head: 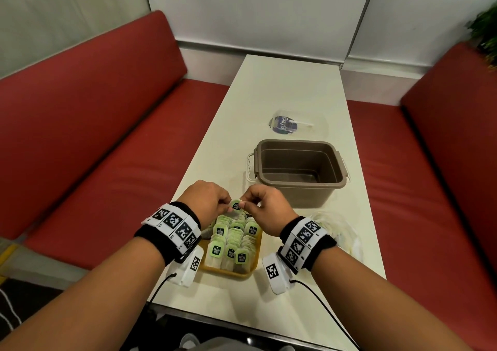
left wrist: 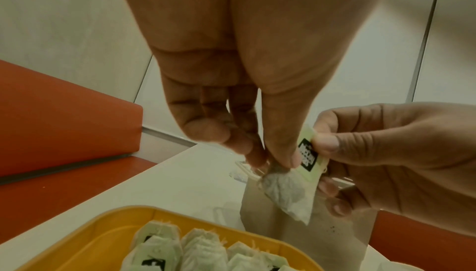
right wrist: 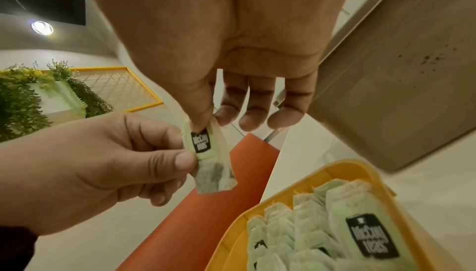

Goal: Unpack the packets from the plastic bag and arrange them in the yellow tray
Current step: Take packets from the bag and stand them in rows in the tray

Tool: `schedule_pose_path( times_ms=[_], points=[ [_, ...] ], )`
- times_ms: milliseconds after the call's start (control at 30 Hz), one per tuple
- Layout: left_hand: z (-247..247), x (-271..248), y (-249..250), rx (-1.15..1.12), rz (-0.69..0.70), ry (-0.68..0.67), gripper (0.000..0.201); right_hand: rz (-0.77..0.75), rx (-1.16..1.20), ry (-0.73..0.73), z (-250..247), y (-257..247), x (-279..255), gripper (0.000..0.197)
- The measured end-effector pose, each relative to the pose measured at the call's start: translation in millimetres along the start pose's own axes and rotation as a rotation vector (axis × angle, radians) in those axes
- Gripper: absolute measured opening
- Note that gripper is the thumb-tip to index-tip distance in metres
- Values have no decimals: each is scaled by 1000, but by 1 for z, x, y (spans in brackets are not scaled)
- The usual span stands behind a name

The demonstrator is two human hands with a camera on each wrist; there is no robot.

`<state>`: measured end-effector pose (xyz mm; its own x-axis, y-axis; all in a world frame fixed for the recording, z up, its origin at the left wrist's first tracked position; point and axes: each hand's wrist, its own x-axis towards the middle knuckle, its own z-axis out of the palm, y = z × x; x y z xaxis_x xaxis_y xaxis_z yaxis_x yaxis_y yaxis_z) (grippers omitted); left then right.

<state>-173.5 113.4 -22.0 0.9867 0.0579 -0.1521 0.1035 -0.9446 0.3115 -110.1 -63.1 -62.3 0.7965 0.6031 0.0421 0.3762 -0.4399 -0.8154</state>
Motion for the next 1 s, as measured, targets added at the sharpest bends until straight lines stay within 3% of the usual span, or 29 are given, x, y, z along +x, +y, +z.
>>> schedule_pose_path(
  times_ms=[267,500,633,800,1000],
  points=[
    [2,-4,1,-80,-39,-11,10,-22,-73,-49,-1,-7,-2,5],
    [9,-2,-30,122,-418,-188,7,118,-223,-109,2,14,-7,24],
    [35,6,-41,183,-510,-328,9,267,-332,-201,3,26,-10,44],
    [61,22,-52,165,-540,-346,18,351,-377,-322,5,35,-14,74],
    [46,4,-22,256,-452,-347,11,355,-306,-345,7,39,-17,70]
  ],
)
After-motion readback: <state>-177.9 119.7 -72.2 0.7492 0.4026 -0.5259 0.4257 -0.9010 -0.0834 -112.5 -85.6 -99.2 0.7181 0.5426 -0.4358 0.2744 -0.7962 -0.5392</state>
